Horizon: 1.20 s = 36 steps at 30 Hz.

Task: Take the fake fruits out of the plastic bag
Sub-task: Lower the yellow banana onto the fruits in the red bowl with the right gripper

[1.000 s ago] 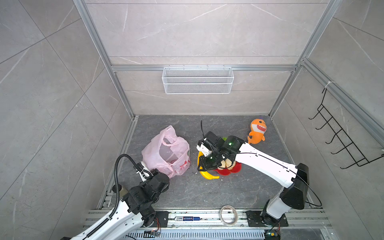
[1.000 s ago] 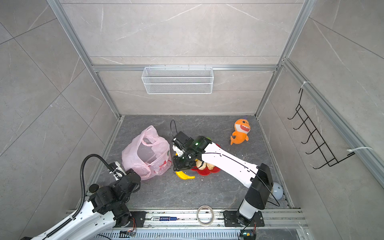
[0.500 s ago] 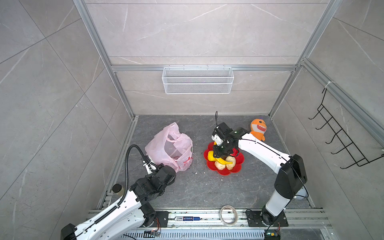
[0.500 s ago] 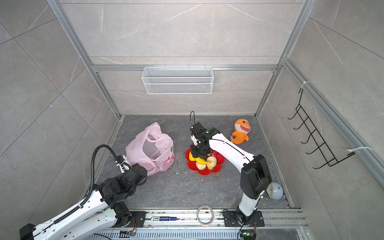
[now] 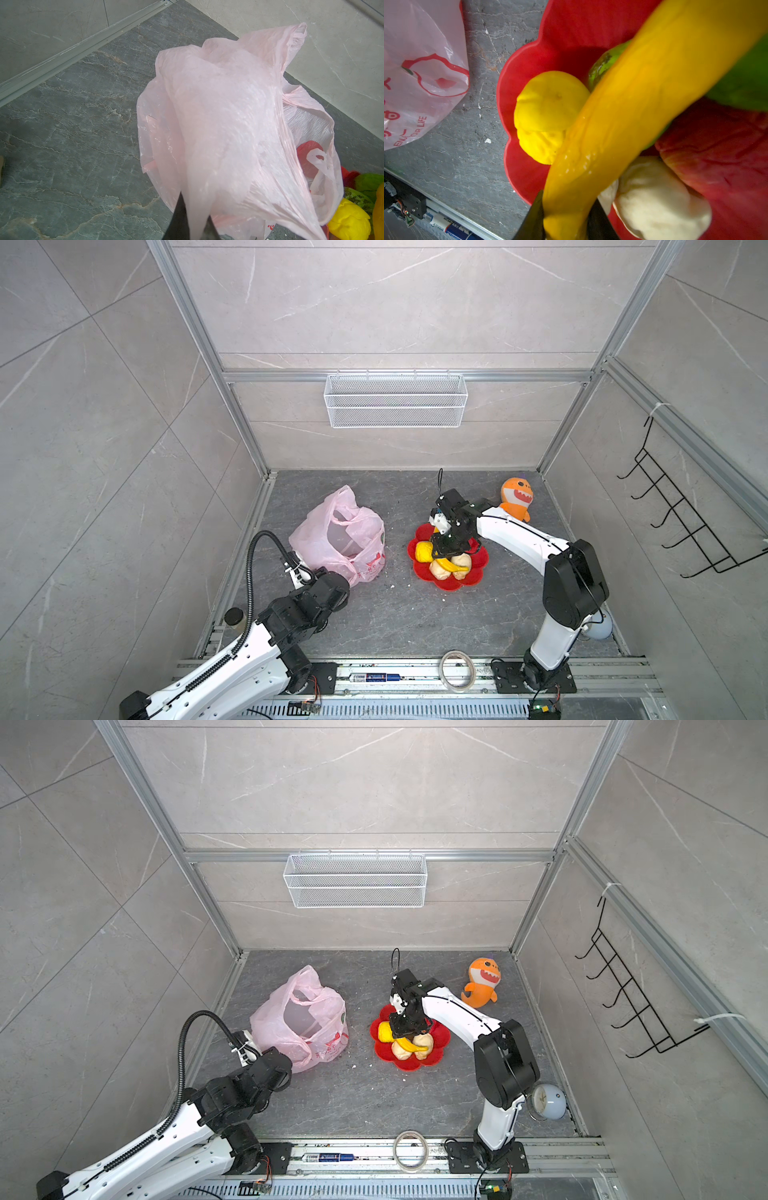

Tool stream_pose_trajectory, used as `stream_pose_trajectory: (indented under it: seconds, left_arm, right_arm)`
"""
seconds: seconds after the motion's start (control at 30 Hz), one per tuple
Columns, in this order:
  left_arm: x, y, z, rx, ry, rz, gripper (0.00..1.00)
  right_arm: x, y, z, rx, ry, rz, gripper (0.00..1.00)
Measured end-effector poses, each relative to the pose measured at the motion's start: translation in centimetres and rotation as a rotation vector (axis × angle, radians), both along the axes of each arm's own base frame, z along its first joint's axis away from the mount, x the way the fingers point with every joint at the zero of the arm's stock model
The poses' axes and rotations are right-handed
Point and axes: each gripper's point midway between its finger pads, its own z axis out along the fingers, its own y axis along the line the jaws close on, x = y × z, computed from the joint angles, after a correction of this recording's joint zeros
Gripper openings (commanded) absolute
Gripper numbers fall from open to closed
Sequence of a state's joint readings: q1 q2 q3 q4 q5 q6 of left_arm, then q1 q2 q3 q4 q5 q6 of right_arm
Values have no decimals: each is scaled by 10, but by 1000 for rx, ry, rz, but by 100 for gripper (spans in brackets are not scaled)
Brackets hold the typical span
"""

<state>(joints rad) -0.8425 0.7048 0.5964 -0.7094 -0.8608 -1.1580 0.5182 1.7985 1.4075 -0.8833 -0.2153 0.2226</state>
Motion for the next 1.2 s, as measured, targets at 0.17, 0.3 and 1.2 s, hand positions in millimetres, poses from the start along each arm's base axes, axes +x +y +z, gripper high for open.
stream_pose_trajectory:
  seconds: [0.17,0.3,1.2]
  left_arm:
    - [0,0,0,0,1,-1,0]
    - [0,-1,0,-2,2,-2,0]
    - [-5,5,-4,-35,-14,5,0]
  right_arm:
    - [0,0,-2,11,3,5,30]
    - [0,1,-2,13,2,5,33]
    - [-4,-5,-10,-8,34,-4,58]
